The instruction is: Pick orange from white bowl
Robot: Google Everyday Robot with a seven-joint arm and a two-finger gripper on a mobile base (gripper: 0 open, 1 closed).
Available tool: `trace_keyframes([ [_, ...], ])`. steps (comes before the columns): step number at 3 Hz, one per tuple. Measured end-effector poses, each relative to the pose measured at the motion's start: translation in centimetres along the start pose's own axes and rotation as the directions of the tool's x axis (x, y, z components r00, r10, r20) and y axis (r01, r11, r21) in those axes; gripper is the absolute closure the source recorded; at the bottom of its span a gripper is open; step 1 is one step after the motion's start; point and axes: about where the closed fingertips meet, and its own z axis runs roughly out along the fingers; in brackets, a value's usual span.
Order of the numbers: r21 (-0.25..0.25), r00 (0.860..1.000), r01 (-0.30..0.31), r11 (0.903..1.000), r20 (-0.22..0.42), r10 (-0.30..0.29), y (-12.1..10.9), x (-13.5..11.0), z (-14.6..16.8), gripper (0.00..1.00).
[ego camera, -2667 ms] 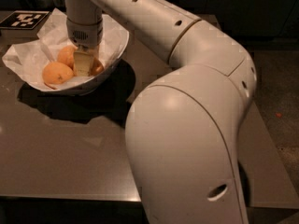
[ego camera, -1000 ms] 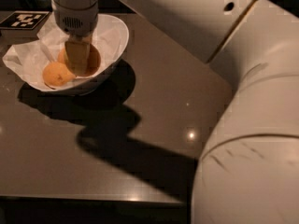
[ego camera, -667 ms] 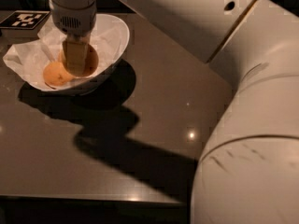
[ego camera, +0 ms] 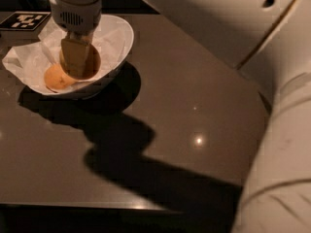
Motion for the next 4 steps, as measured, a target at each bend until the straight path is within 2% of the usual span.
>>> trace_keyframes([
  [1, 0.021, 0.994, -0.073, 0.9971, 0.081, 0.071, 2.2, 0.7, -3.0, 1.0],
  [2, 0.06, 0.981, -0.154, 0.9863, 0.133, 0.144, 4.3, 2.1, -6.1, 1.0],
  [3, 0.111, 0.964, -0.23, 0.967, 0.163, 0.21, 6.8, 3.8, -9.0, 1.0],
  [4, 0.121, 0.963, -0.232, 0.9651, 0.167, 0.211, 7.1, 3.9, -9.7, 1.0],
])
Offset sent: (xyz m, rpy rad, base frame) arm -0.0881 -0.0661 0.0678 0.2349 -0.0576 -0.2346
